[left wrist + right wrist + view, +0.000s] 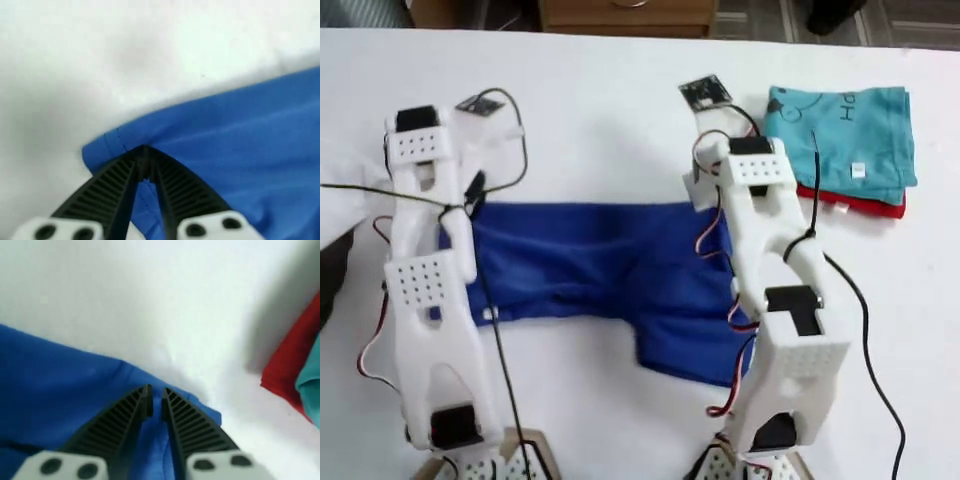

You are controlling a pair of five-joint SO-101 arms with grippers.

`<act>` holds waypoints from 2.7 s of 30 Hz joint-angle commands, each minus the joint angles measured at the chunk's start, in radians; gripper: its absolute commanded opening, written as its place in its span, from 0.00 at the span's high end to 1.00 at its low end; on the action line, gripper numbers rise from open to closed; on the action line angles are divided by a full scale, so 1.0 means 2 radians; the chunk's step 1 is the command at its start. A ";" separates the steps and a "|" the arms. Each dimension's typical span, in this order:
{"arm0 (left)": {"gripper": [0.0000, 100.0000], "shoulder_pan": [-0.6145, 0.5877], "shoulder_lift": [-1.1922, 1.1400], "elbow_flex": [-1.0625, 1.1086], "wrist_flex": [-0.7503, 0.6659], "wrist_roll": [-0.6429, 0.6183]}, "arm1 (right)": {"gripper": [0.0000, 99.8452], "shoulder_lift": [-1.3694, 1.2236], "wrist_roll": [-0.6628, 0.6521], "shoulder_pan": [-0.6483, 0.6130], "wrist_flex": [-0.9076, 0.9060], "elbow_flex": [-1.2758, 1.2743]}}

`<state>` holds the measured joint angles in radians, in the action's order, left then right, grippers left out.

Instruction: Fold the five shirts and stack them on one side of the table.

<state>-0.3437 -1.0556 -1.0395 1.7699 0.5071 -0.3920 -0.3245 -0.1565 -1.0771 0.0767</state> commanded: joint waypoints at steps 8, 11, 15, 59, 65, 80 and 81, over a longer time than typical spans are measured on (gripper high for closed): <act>0.97 0.012 0.142 0.077 0.010 -0.002 | 0.96 0.035 0.004 -0.006 -0.061 0.025; 0.97 0.012 0.214 0.143 0.009 0.001 | 0.98 0.076 0.001 -0.011 -0.080 0.026; 0.97 0.012 0.306 0.253 0.007 0.003 | 0.98 0.129 0.000 -0.014 -0.104 0.024; 0.97 0.011 0.516 0.827 -0.309 0.025 | 0.98 0.405 -0.068 -0.060 -0.039 -0.433; 0.97 0.010 0.518 0.878 -0.382 0.024 | 0.98 0.527 -0.068 -0.062 -0.043 -0.436; 0.97 0.011 0.515 0.877 -0.384 0.023 | 0.84 0.360 -0.068 -0.062 -0.004 -0.432; 0.97 0.011 0.515 0.877 -0.384 0.023 | 0.84 0.353 -0.068 -0.061 -0.003 -0.432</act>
<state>-0.3253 -0.0230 0.7158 1.0579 0.5531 0.3491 -0.4549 -0.2839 -1.1017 -0.8009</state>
